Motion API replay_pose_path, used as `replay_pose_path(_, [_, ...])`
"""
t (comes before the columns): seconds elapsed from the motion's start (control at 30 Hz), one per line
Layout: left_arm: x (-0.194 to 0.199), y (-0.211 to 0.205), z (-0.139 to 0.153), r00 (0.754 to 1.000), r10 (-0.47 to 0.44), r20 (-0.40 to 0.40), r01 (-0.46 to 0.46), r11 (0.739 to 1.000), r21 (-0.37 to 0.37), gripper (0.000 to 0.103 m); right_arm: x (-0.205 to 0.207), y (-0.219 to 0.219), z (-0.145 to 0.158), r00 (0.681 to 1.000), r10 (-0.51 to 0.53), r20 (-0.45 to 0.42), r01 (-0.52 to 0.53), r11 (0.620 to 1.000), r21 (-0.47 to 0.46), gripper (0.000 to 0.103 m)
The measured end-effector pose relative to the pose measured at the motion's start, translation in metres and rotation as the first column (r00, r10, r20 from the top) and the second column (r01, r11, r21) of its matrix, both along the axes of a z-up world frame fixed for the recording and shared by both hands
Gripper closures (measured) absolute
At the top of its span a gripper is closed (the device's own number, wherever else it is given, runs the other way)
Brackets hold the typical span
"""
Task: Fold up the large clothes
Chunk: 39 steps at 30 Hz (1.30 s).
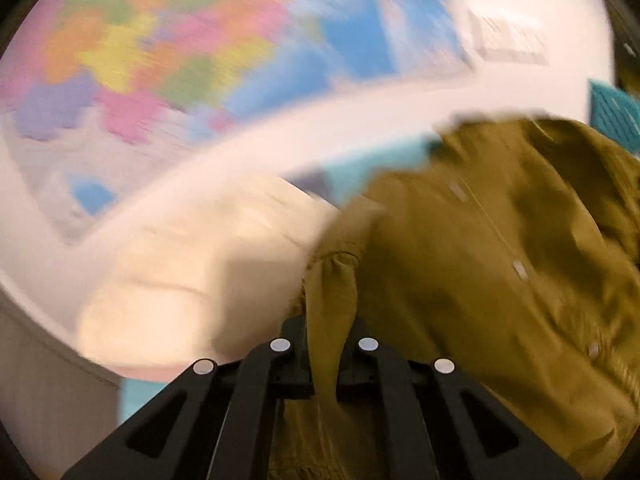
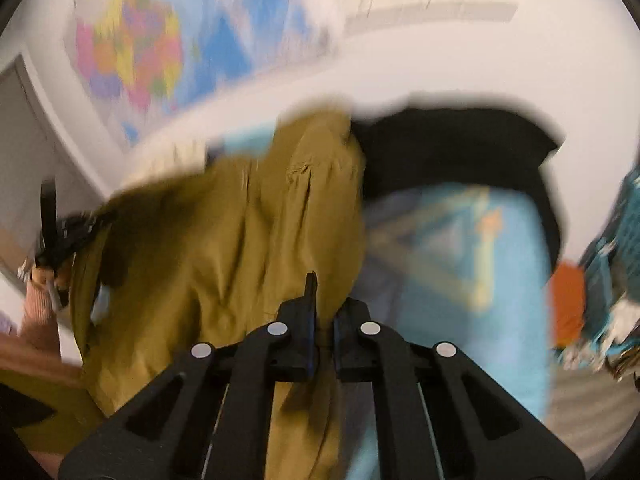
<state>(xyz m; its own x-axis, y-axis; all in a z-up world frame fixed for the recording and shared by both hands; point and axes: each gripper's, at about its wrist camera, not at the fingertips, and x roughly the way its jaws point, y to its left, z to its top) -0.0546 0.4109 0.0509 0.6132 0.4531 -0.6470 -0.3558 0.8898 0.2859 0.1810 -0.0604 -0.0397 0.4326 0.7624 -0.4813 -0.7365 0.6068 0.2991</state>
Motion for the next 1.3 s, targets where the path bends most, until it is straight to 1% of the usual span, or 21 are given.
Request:
replay_pose_path(0.07, [0.005,0.024,0.024,0.997,0.061,0.047,-0.063,0.997,0.035,0.1,0.017,-0.025,0.016,0.995,-0.097,0.025,0.096,0.995,0.025,0.097])
replay_pose_path(0.13, [0.014,0.042,0.035,0.991,0.121,0.062,-0.127,0.987,0.095,0.099,0.035,-0.033,0.008,0.991,-0.131,-0.016,0.132,0.991,0.03,0.097])
replay_pose_path(0.2, [0.033,0.065,0.018,0.981,0.191,0.037,-0.194,0.964,0.179,0.096,0.059,-0.031,-0.019,0.978,-0.186,-0.092,0.187,0.982,-0.003,0.097])
replay_pose_path(0.23, [0.049,0.08,-0.004,0.97,0.241,-0.026,-0.228,0.944,0.236,0.093,0.069,-0.024,-0.037,0.97,-0.205,-0.132,0.2,0.979,-0.048,0.094])
replay_pose_path(0.27, [0.052,0.092,-0.018,0.952,0.297,-0.077,-0.265,0.922,0.283,0.084,0.077,-0.017,-0.053,0.956,-0.249,-0.154,0.234,0.966,-0.112,0.088])
replay_pose_path(0.3, [0.043,0.089,-0.033,0.936,0.334,-0.107,-0.289,0.907,0.307,0.072,0.079,-0.011,-0.062,0.947,-0.283,-0.155,0.258,0.952,-0.162,0.072])
replay_pose_path(0.33, [0.044,0.09,-0.051,0.925,0.352,-0.145,-0.29,0.899,0.329,0.067,0.077,-0.007,-0.069,0.943,-0.292,-0.161,0.264,0.948,-0.177,0.065])
replay_pose_path(0.4, [0.032,0.088,-0.066,0.93,0.329,-0.163,-0.263,0.906,0.331,0.061,0.064,-0.01,-0.062,0.943,-0.296,-0.15,0.281,0.953,-0.111,0.049])
replay_pose_path(0.43, [0.023,0.086,-0.06,0.941,0.313,-0.13,-0.259,0.913,0.316,0.055,0.053,-0.015,-0.053,0.947,-0.292,-0.132,0.285,0.956,-0.065,0.04])
replay_pose_path(0.47, [0.011,0.085,-0.052,0.953,0.287,-0.1,-0.253,0.932,0.261,0.04,0.034,-0.022,-0.041,0.96,-0.262,-0.094,0.263,0.965,-0.001,0.039])
replay_pose_path(0.53, [-0.018,0.083,-0.026,0.978,0.207,-0.019,-0.205,0.974,0.1,0.038,0.007,-0.024,-0.027,0.977,-0.206,-0.051,0.208,0.977,0.043,0.032])
replay_pose_path(0.6, [-0.041,0.07,-0.008,0.988,0.142,0.057,-0.144,0.989,0.041,0.033,-0.028,-0.014,-0.026,0.996,-0.067,-0.052,0.071,0.995,0.069,0.025])
replay_pose_path(0.7, [-0.067,0.033,0.0,0.996,0.03,0.082,-0.03,1.0,-0.003,0.026,-0.061,0.008,-0.053,0.985,0.087,-0.148,-0.081,0.995,0.052,0.026])
replay_pose_path(0.8, [-0.081,-0.008,-0.021,0.996,-0.085,0.034,0.087,0.993,-0.076,0.02,-0.087,0.029,-0.095,0.936,0.188,-0.297,-0.175,0.982,0.069,0.026])
replay_pose_path(0.87, [-0.079,-0.028,-0.047,0.991,-0.129,-0.042,0.124,0.987,-0.097,0.02,-0.102,0.038,-0.115,0.91,0.209,-0.359,-0.194,0.978,0.079,0.026])
replay_pose_path(0.93, [-0.074,-0.041,-0.074,0.986,-0.102,-0.132,0.1,0.995,-0.025,0.022,-0.11,0.045,-0.126,0.893,0.228,-0.389,-0.202,0.973,0.107,0.027])
replay_pose_path(1.0, [-0.07,-0.035,-0.089,0.982,-0.07,-0.176,0.066,0.997,-0.029,0.044,-0.121,0.056,-0.13,0.893,0.24,-0.38,-0.211,0.97,0.117,0.028])
replay_pose_path(1.03, [-0.07,-0.03,-0.092,0.982,-0.053,-0.183,0.045,0.998,-0.046,0.05,-0.126,0.062,-0.128,0.899,0.247,-0.361,-0.217,0.969,0.121,0.045])
replay_pose_path(1.1, [-0.072,-0.01,-0.089,0.986,0.014,-0.169,-0.025,0.998,-0.062,0.081,-0.129,0.07,-0.128,0.884,0.271,-0.381,-0.24,0.962,0.128,0.087])
replay_pose_path(1.2, [-0.083,0.024,-0.072,0.98,0.145,-0.139,-0.152,0.988,-0.039,0.09,-0.139,0.054,-0.103,0.911,0.275,-0.309,-0.251,0.961,0.116,0.091])
replay_pose_path(1.3, [-0.099,0.057,-0.059,0.939,0.316,-0.133,-0.306,0.948,0.088,0.091,-0.134,-0.004,-0.056,0.964,0.174,-0.204,-0.142,0.977,0.158,0.093])
